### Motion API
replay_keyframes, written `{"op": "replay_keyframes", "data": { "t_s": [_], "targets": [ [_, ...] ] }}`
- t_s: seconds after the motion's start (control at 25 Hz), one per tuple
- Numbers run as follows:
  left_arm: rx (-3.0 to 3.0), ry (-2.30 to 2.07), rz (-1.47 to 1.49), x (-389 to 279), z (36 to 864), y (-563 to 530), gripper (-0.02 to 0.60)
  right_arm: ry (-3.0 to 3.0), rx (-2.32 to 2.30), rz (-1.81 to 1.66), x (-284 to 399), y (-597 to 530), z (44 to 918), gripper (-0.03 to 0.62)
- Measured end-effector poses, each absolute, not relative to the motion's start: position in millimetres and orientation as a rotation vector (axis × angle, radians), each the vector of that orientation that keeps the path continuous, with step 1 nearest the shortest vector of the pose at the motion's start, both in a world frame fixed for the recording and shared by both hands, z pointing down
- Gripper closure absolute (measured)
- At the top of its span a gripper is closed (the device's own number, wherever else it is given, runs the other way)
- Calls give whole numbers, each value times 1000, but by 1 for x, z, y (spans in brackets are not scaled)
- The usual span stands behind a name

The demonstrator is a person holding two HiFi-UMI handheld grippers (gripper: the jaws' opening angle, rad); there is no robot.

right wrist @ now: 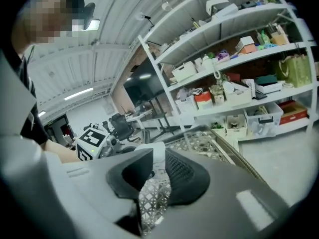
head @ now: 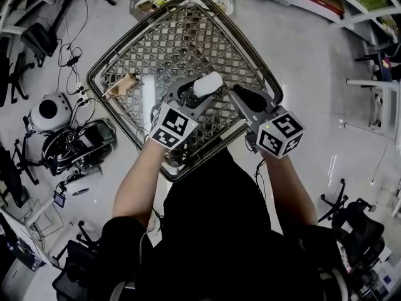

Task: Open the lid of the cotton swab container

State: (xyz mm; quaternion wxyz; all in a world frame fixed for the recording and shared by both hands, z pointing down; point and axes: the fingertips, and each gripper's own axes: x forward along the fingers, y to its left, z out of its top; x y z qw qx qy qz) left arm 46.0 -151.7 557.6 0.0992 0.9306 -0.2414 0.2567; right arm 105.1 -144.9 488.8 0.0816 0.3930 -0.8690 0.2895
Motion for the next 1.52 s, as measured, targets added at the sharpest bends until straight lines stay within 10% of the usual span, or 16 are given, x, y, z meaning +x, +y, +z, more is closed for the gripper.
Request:
{"op": "replay_keyframes", "data": {
  "t_s": [0.52, 1.52],
  "targets": [
    [2846, -542, 776, 49, 445, -96, 364, -2839, 514, 440, 63, -106, 389, 289],
    [2917, -415, 703, 90, 407, -78, 311, -2941, 315, 344, 87, -83, 354, 326]
  ]
}}
